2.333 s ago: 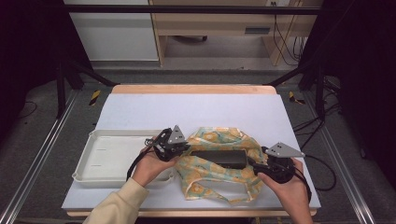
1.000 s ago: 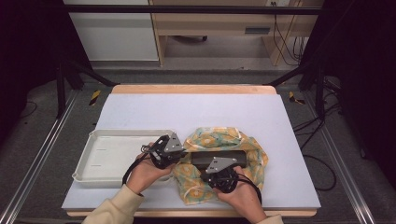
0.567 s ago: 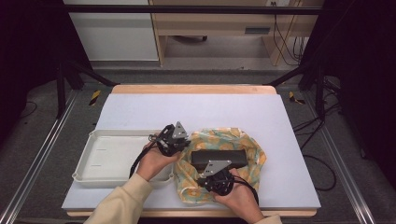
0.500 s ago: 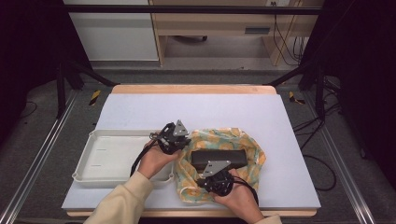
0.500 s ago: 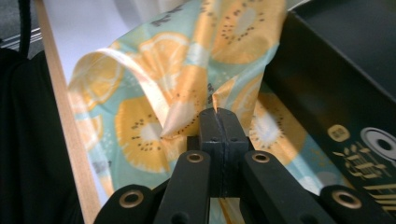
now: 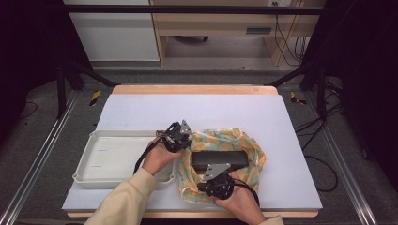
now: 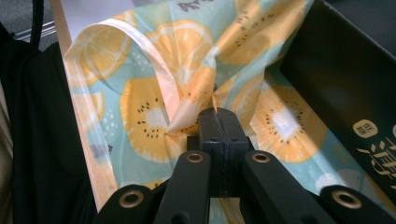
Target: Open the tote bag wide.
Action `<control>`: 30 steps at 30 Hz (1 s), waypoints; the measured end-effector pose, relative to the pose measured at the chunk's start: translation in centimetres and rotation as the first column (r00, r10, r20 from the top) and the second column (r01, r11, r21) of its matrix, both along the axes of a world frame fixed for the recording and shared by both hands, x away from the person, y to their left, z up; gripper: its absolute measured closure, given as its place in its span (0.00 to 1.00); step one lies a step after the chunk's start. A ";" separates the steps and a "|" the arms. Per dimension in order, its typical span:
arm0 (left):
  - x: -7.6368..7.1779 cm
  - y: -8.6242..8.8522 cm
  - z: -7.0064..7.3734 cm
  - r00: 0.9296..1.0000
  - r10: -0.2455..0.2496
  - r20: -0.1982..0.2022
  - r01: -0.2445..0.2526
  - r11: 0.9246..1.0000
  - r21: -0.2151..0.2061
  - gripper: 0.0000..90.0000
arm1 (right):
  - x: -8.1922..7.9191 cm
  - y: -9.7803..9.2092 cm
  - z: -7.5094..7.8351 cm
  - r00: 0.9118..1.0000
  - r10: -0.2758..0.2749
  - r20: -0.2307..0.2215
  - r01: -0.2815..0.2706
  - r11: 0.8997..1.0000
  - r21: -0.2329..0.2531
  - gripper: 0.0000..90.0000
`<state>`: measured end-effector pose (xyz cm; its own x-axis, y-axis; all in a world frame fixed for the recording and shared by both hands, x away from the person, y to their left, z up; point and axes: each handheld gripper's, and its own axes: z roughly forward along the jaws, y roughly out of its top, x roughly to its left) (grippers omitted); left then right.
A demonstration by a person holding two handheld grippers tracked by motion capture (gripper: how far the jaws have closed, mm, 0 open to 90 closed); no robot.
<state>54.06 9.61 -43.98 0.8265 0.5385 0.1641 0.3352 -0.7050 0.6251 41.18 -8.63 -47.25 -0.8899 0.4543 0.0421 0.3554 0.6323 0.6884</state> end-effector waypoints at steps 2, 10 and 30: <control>-0.1 -0.1 -0.1 1.000 -0.009 -0.002 0.009 1.000 0.007 0.97 | 0.0 0.0 0.0 1.000 -0.004 0.000 0.004 1.000 0.007 1.00; 0.3 -0.2 -0.5 1.000 0.012 -0.012 -0.012 1.000 0.024 0.98 | -0.3 -0.1 0.2 1.000 0.008 -0.004 -0.008 1.000 0.007 1.00; 0.5 -0.2 -0.7 0.999 0.030 -0.023 -0.029 0.999 0.030 0.98 | -0.5 0.5 0.0 0.999 0.040 -0.007 -0.040 0.999 0.014 1.00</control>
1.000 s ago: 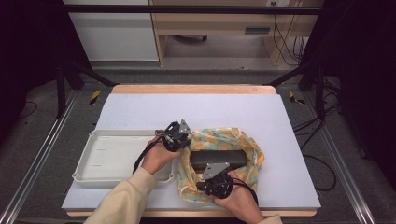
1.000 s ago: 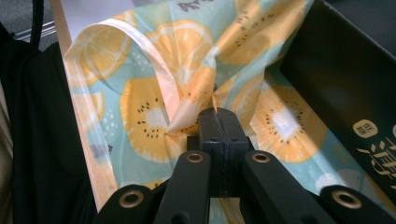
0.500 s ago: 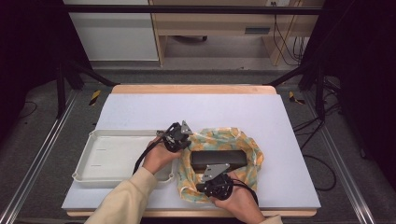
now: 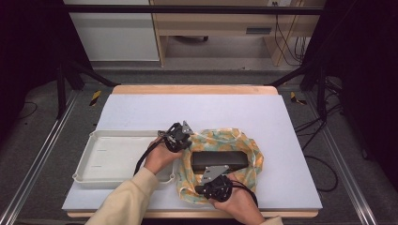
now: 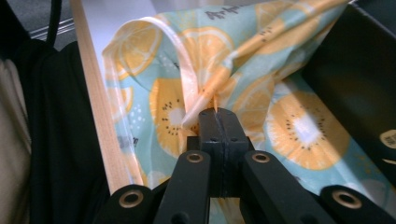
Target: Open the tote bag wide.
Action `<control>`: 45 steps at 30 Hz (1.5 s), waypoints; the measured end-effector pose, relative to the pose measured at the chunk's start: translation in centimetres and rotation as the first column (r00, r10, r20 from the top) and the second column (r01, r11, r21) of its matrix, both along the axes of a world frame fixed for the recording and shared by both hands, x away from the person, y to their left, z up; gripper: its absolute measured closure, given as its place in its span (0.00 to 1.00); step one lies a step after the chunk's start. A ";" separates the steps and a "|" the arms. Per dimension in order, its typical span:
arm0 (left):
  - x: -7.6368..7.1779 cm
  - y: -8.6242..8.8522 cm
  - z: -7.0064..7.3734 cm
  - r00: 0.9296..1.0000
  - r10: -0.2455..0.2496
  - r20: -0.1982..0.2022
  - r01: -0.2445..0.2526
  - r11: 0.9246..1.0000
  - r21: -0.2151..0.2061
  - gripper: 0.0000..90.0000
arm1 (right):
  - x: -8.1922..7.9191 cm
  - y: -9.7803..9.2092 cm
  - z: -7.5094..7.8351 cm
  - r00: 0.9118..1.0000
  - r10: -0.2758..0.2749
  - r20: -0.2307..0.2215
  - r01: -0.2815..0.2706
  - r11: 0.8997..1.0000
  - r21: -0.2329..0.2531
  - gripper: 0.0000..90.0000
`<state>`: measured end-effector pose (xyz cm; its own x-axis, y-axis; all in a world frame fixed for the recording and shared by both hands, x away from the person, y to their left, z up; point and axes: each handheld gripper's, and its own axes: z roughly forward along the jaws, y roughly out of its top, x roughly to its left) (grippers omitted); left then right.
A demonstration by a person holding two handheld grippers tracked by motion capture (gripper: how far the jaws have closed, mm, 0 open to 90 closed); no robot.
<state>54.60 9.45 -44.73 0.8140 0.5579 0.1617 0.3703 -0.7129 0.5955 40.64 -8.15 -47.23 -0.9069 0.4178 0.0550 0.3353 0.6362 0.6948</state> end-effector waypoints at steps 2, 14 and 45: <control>-0.4 0.2 0.5 1.000 0.002 0.023 -0.001 1.000 -0.021 0.92 | 0.1 -0.2 0.1 1.000 -0.018 0.012 0.018 1.000 0.006 1.00; -3.3 2.7 4.2 0.991 0.023 0.131 0.009 0.972 -0.233 0.52 | -0.1 -1.2 1.2 0.991 -0.105 0.088 0.104 0.994 0.019 0.63; -11.8 1.2 0.8 0.989 -0.104 0.103 0.123 0.973 -0.195 0.90 | 4.6 -12.6 5.4 0.855 -0.456 0.247 0.439 0.890 0.123 1.00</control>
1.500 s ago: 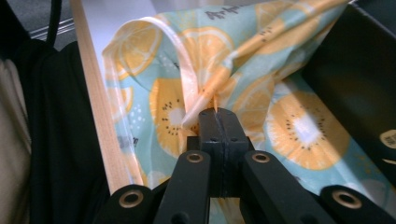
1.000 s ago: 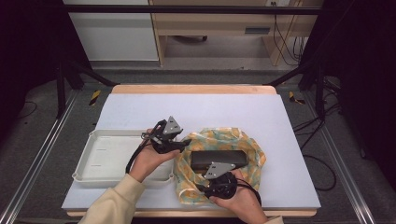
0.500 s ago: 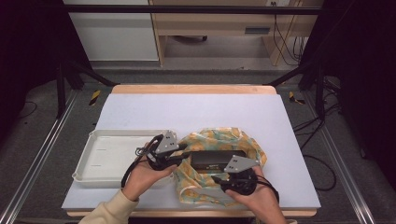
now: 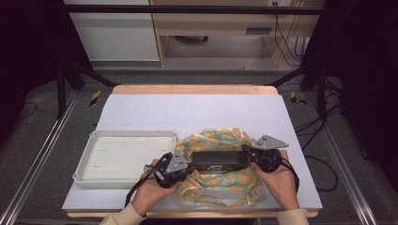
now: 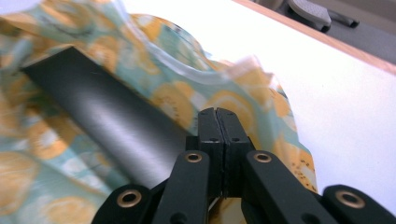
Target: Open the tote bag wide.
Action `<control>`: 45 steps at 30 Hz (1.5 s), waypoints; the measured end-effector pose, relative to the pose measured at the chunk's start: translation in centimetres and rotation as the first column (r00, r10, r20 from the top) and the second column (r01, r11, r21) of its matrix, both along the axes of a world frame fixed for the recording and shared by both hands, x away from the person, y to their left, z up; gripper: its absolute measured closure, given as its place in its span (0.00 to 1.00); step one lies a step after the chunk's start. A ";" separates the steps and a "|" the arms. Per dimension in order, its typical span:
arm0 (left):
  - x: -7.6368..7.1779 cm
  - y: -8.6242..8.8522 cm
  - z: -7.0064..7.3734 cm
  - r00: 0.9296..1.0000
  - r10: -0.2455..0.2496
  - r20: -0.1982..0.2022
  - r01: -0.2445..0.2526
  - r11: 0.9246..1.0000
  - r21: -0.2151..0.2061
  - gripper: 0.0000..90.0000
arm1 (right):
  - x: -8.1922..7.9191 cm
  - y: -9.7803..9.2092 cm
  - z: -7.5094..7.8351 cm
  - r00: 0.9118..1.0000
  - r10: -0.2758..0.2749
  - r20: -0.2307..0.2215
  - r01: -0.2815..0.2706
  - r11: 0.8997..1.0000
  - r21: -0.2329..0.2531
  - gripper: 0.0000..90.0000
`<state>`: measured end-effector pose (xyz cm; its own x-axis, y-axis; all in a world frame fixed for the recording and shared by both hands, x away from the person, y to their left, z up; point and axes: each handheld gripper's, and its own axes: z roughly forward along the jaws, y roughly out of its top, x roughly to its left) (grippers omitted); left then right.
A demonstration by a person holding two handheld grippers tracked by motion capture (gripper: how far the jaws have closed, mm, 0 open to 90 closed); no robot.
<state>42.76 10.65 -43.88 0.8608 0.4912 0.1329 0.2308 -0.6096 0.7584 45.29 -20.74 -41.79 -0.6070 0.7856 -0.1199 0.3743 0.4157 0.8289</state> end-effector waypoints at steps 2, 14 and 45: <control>0.0 -0.4 -0.4 1.000 -0.013 -0.002 0.013 1.000 0.020 0.91 | 0.7 -0.3 -0.7 1.000 -0.014 -0.010 0.014 1.000 0.001 1.00; 0.6 -1.1 -1.9 1.000 -0.009 -0.024 0.012 0.993 0.120 0.93 | 3.1 -2.2 -4.0 0.989 -0.093 -0.112 0.099 0.994 0.046 1.00; 0.6 -1.1 -2.3 0.999 -0.013 -0.034 0.020 0.978 0.208 0.97 | -3.7 -2.8 -1.8 0.991 -0.110 -0.074 0.114 0.992 0.057 1.00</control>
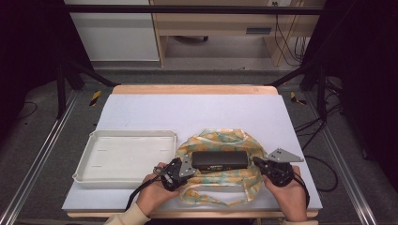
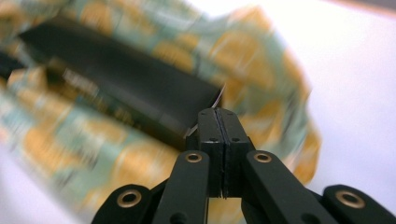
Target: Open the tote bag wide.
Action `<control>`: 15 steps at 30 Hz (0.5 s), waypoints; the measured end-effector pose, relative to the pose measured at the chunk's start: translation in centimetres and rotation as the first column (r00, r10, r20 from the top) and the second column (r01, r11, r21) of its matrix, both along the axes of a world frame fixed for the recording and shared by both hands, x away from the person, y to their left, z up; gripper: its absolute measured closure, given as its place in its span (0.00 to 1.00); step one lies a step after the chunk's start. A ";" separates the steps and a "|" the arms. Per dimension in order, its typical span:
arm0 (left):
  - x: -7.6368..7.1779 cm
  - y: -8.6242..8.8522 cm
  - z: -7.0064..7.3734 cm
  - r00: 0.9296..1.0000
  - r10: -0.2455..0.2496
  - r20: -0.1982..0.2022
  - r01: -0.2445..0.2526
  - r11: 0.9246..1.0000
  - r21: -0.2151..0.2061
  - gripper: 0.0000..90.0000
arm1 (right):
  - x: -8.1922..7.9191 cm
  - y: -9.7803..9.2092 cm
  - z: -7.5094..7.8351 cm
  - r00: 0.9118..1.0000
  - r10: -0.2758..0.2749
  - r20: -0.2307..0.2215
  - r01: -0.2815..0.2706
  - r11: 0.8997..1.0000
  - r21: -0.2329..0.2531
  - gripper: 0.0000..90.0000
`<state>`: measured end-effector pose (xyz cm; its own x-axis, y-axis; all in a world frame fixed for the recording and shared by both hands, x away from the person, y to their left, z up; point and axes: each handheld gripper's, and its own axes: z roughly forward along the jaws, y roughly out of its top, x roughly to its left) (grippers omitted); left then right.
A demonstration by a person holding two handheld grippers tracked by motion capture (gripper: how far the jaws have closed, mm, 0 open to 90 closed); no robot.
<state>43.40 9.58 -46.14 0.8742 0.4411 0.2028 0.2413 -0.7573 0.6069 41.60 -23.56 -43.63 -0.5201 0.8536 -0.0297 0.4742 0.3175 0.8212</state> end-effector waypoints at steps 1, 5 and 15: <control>0.0 0.0 0.0 1.000 -0.001 -0.001 0.001 1.000 -0.003 0.97 | -0.4 0.0 -0.2 1.000 0.008 -0.011 -0.008 1.000 -0.010 1.00; 0.0 -0.1 0.0 1.000 -0.002 -0.002 0.002 1.000 0.002 0.97 | -1.1 -0.1 -1.6 0.997 0.021 -0.078 -0.024 0.999 -0.037 1.00; -0.2 -0.2 -0.2 1.000 -0.006 -0.009 0.006 1.000 0.025 0.99 | -0.4 0.1 -3.7 0.977 0.069 -0.203 -0.091 0.991 -0.102 1.00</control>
<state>43.24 9.42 -46.34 0.8786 0.4307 0.2063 0.2419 -0.7739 0.5853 41.18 -23.47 -47.29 -0.5914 0.8063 -0.0107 0.5935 0.4441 0.6712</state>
